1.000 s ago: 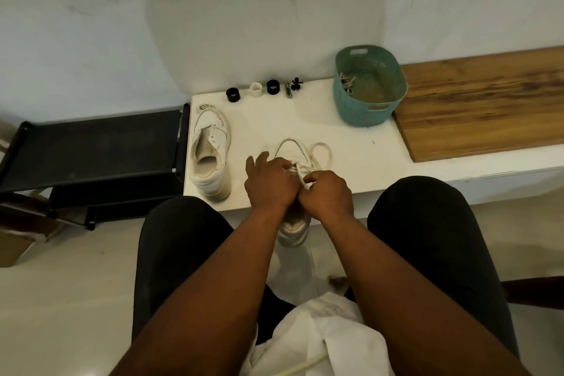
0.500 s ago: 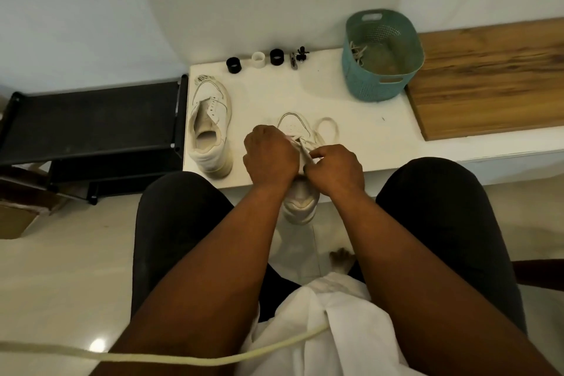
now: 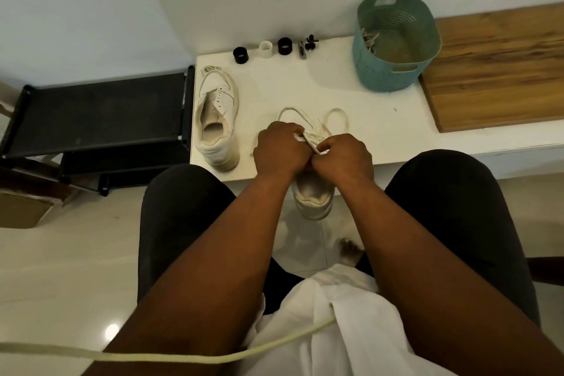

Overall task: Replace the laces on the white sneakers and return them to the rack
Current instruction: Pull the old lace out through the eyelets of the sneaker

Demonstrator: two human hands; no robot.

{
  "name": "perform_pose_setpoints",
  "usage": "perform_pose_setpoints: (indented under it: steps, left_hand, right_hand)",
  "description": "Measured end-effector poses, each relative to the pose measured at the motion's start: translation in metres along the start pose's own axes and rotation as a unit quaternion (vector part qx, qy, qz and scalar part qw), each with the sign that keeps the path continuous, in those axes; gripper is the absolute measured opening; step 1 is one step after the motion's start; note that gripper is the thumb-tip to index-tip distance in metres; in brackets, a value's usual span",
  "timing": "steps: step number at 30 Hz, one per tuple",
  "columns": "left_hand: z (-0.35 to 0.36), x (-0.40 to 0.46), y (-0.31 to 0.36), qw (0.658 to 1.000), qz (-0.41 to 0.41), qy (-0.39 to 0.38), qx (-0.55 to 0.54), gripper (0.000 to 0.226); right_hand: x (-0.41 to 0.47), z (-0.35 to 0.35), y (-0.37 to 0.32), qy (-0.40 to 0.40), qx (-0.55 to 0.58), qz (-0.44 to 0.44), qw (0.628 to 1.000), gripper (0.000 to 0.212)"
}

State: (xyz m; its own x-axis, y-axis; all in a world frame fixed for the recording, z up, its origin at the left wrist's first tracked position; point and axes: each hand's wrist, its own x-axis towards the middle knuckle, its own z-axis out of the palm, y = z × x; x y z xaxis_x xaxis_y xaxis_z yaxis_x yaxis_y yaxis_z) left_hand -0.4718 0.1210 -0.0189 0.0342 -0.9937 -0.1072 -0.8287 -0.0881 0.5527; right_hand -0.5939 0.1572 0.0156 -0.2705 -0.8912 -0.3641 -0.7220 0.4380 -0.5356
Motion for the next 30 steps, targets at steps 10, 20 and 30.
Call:
perform_pose_setpoints:
  steps: [10, 20, 30]
  left_hand:
    - [-0.008, 0.003, 0.005, 0.970, -0.198, 0.097, -0.104, 0.021]
    - [-0.027, 0.023, -0.017, 0.905, -0.295, 0.139, -0.274, 0.050]
    - [0.004, 0.001, 0.001, 0.998, -0.058, -0.020, 0.013, 0.043]
  right_hand:
    - [-0.003, -0.002, 0.001, -0.022, -0.004, -0.012, 1.000, 0.017]
    - [-0.001, 0.001, 0.001, -0.018, 0.006, 0.005, 1.000, 0.020]
    - [-0.002, 0.008, 0.000, -0.016, 0.018, -0.016, 1.000, 0.043]
